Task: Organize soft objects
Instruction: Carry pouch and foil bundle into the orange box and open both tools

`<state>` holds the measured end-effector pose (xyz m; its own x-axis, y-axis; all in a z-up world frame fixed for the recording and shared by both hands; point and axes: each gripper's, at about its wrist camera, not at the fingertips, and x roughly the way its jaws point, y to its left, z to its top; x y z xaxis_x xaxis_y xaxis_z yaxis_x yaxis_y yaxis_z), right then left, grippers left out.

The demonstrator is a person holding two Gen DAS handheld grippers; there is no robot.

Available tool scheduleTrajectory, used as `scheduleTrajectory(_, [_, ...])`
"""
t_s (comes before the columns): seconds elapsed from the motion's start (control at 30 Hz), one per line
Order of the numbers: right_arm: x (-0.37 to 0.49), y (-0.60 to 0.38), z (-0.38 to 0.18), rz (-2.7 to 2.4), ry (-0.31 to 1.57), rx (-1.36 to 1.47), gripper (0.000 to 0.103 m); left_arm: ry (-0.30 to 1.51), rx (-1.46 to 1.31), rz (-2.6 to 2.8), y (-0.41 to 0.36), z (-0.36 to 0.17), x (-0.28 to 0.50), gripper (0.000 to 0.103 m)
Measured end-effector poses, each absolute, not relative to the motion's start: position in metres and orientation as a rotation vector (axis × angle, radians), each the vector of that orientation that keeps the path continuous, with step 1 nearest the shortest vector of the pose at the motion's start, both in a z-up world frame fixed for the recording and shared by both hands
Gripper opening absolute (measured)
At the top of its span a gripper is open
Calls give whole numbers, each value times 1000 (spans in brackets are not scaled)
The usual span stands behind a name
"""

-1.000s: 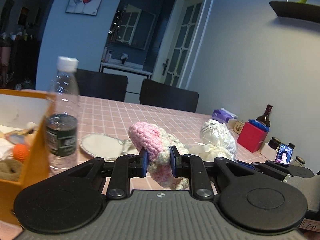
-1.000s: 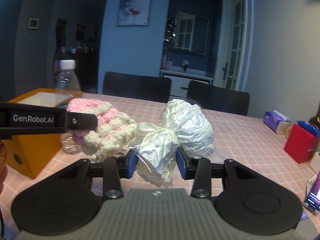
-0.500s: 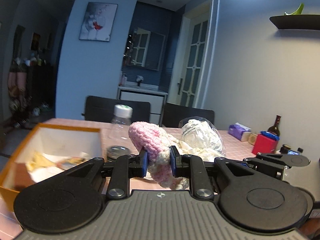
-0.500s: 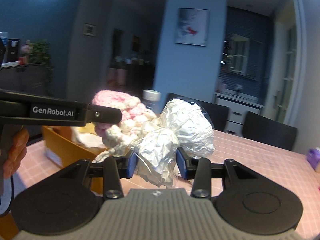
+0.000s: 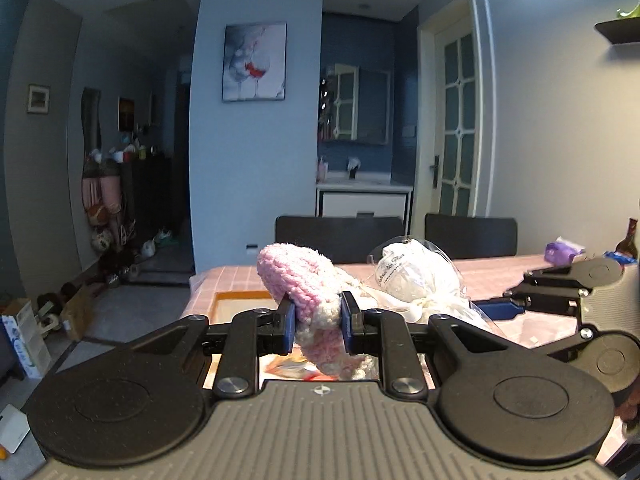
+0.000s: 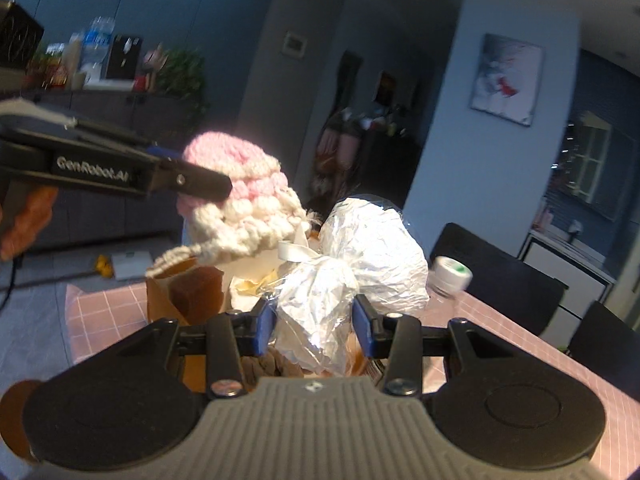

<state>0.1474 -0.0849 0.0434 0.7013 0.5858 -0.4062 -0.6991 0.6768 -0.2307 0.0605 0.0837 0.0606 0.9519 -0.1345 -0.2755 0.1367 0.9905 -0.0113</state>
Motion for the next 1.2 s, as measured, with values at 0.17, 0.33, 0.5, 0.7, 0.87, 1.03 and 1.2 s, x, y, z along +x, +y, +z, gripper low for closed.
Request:
scheduleTrajectory(0.17, [190,-44,39,789,388,-505,41,343,33,-139,106,63,99,25])
scheduleTrajectory(0.33, [230,-7,19,771,439,-649,42,423,92,-145,116,51,143,25])
scheduleTrajectory(0.5, [257,17,0,766,477,-732,42,536,137,-162,121,21,178,25])
scheduleTrajectory(0.7, [286,40,-18,758,520,-780,43,617,237,-188,119,-7,210,25])
scheduleTrajectory(0.87, [309,56,-30,753,591,-798,43,677,324,-189,118,-24,226,26])
scheduleTrajectory(1.03, [321,68,-43,759,657,-822,44,755,317,-199,121,-32,239,28])
scheduleTrajectory(1.2, [322,75,-50,766,678,-851,48,808,306,-173,124,-34,248,33])
